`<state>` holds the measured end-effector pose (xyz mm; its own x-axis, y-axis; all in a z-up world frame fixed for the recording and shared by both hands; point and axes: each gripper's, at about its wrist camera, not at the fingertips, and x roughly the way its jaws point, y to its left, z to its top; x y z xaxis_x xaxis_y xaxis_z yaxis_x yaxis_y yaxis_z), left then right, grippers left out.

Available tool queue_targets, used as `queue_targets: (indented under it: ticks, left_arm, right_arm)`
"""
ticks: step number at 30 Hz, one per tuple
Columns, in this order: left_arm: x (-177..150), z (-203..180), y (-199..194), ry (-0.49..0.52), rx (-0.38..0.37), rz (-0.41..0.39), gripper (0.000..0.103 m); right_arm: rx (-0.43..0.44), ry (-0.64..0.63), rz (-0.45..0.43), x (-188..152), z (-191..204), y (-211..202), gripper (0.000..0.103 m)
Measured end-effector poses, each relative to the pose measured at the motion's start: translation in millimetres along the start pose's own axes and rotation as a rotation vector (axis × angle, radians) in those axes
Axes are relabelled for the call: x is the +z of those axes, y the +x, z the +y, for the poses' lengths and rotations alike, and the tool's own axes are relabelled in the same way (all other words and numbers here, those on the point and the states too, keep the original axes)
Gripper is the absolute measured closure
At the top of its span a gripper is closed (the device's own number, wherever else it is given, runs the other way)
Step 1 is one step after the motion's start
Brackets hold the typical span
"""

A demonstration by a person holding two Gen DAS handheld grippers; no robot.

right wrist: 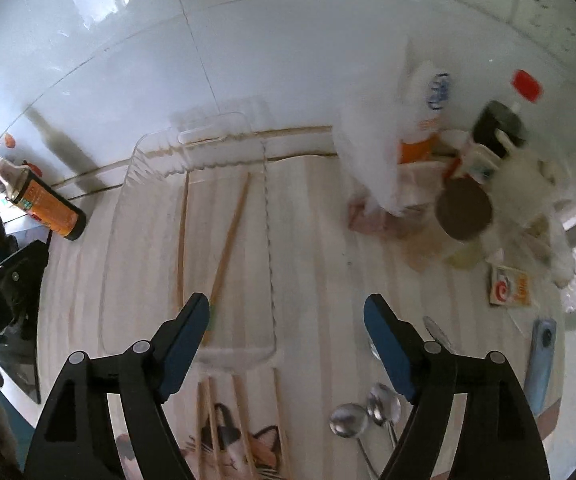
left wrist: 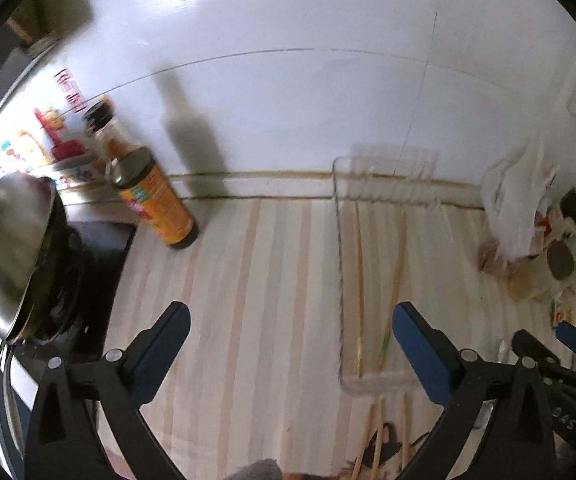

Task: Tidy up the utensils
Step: 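Grasp a chopstick with the left tool while the right tool grasps another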

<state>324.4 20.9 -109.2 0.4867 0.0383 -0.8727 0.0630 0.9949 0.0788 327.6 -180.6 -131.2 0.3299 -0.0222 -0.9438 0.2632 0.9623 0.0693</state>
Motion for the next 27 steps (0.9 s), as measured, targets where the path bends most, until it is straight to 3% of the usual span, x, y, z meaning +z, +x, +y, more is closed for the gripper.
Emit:
queue_targets:
  ticks: [5, 8, 9, 11, 13, 17, 19, 21, 27]
  left_arm:
    - [-39, -3, -4, 0.0, 0.035, 0.022, 0.0]
    - [-72, -4, 7, 0.009, 0.028, 0.101, 0.0]
    - [-83, -6, 12, 0.014, 0.03, 0.13, 0.0]
    - [-108, -11, 23, 0.026, 0.025, 0.193, 0.0]
    - [-132, -19, 35, 0.032, 0.014, 0.275, 0.0]
    - [-170, -32, 56, 0.056, -0.027, 0.392, 0.003]
    - [-182, -37, 67, 0.06, -0.036, 0.433, 0.012]
    - [-187, -39, 74, 0.059, -0.048, 0.46, 0.04]
    - [-192, -40, 82, 0.017, -0.097, 0.487, 0.074]
  right_arm:
    - [0.018, 0.008, 0.015, -36, -12, -11, 0.022]
    - [0.032, -0.003, 0.061, -60, -19, -5, 0.024]
    - [0.048, 0.031, 0.084, -66, -20, -2, 0.028]
    - [0.057, 0.024, 0.128, -84, -24, 6, 0.055]
    - [0.077, 0.031, 0.183, -102, -27, 19, 0.073]
    - [0.102, 0.04, 0.264, -131, -37, 37, 0.077]
    - [0.109, 0.034, 0.292, -139, -39, 44, 0.077]
    - [0.118, 0.032, 0.322, -146, -41, 51, 0.077]
    - [0.127, -0.032, 0.41, -165, -29, 71, 0.077]
